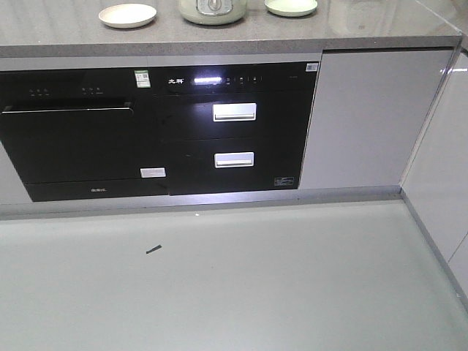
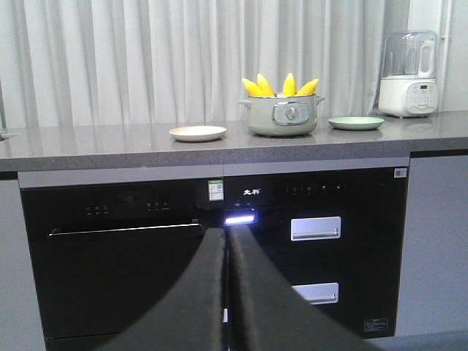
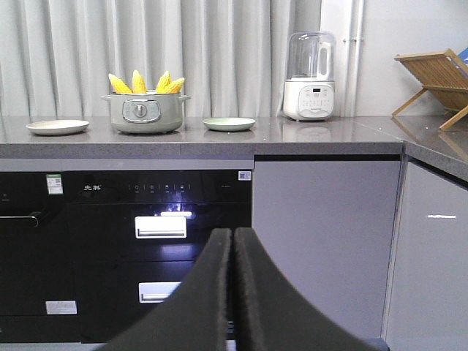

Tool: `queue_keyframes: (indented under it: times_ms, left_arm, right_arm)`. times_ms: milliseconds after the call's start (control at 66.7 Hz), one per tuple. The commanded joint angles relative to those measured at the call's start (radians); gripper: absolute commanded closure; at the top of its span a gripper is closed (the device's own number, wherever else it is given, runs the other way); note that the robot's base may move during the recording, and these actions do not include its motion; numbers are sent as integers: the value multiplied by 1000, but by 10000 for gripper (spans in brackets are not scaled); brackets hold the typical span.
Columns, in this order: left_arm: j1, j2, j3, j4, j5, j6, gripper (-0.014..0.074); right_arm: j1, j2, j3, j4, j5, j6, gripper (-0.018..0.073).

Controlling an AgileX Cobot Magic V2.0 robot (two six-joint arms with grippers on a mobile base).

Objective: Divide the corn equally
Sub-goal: 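Drive the base toward the counter with the pot and plates, then continue driving forward and stop facing the corn pot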

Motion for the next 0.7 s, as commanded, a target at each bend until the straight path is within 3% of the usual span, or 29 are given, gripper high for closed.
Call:
queue_keyframes:
  times_ms: [0, 690]
  left_arm:
    - [3, -17, -17, -10, -73, -3, 603]
    - [3, -17, -17, -10, -73, -3, 603]
  right_arm:
    - [-4, -9, 9, -10, -74, -7, 564]
    - [-4, -9, 9, -10, -73, -7, 564]
